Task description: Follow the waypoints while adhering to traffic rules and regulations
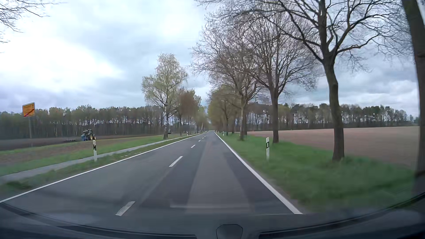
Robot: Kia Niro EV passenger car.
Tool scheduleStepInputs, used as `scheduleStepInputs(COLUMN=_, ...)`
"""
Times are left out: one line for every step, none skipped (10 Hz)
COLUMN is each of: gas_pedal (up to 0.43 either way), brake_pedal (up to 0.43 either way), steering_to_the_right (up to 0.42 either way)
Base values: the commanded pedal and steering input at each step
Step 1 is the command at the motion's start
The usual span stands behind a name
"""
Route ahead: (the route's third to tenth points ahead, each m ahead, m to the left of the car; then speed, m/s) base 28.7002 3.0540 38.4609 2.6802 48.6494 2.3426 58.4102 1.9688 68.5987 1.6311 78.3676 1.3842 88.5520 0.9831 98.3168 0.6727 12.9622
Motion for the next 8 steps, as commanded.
scheduleStepInputs(gas_pedal=0.157, brake_pedal=0.0, steering_to_the_right=0.001)
scheduleStepInputs(gas_pedal=0.169, brake_pedal=0.0, steering_to_the_right=0.001)
scheduleStepInputs(gas_pedal=0.169, brake_pedal=0.0, steering_to_the_right=0.001)
scheduleStepInputs(gas_pedal=0.169, brake_pedal=0.0, steering_to_the_right=0.001)
scheduleStepInputs(gas_pedal=0.169, brake_pedal=0.0, steering_to_the_right=0.0)
scheduleStepInputs(gas_pedal=0.169, brake_pedal=0.0, steering_to_the_right=0.0)
scheduleStepInputs(gas_pedal=0.169, brake_pedal=0.0, steering_to_the_right=0.0)
scheduleStepInputs(gas_pedal=0.169, brake_pedal=0.0, steering_to_the_right=-0.001)
